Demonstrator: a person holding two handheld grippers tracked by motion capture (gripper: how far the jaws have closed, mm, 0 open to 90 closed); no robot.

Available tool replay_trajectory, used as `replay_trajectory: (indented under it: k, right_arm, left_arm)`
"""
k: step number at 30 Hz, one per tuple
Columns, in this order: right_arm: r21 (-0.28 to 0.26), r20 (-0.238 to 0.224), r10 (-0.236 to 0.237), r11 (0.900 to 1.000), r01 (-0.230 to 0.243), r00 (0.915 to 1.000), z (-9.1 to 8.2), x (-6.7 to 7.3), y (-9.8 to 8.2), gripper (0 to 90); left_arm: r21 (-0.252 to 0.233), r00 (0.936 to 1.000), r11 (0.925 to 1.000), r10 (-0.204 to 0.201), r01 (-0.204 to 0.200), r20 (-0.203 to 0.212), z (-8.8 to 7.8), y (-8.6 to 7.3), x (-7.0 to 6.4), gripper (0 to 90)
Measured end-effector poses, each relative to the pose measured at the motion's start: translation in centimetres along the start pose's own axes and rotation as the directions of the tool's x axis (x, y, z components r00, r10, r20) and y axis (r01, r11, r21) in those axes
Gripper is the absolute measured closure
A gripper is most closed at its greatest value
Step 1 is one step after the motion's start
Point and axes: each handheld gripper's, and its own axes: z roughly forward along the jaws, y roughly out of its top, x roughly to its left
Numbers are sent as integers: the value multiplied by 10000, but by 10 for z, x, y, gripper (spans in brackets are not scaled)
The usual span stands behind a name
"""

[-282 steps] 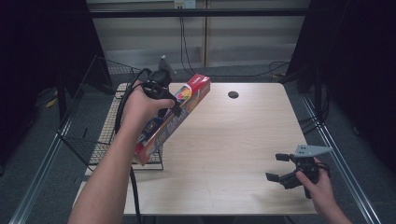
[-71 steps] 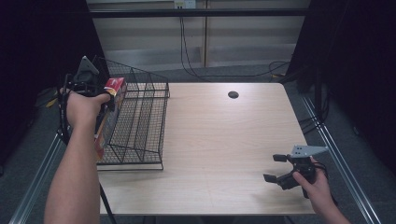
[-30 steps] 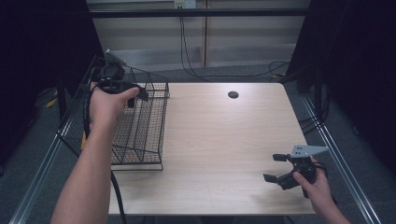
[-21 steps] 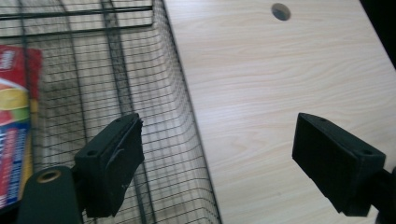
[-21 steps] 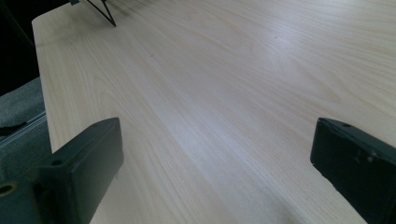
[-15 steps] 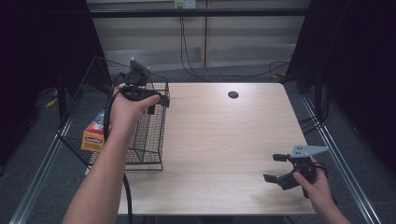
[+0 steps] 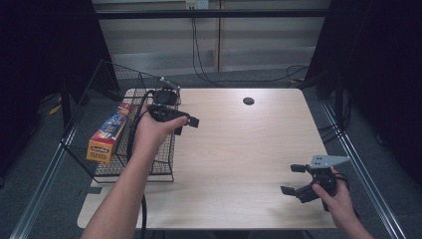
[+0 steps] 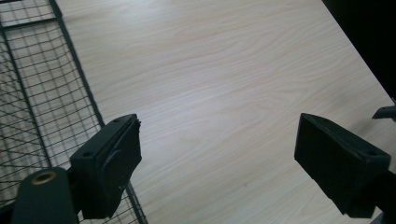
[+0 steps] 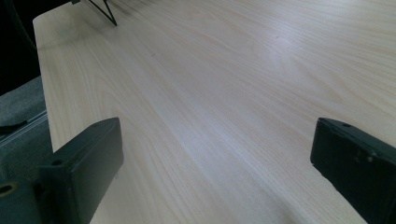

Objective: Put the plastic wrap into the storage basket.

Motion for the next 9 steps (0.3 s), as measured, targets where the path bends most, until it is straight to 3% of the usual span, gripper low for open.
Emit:
replay_trajectory:
  k: [4, 6, 9]
  right_arm:
    - [20, -4, -32, 10000, 32, 10000, 0, 0, 0, 25]
    - [41, -19, -33, 10000, 34, 10000, 1, 0, 0, 25]
    - [110, 9, -82, 9999, 82, 10000, 1, 0, -1, 25]
  left_arm:
    - [59, 9992, 9996, 261, -263, 294, 11, -7, -7, 143]
    - [72, 9973, 9982, 598, -602, 433, 18, -12, -11, 136]
    - [112, 9963, 9976, 670, -677, 532, 23, -17, -14, 125]
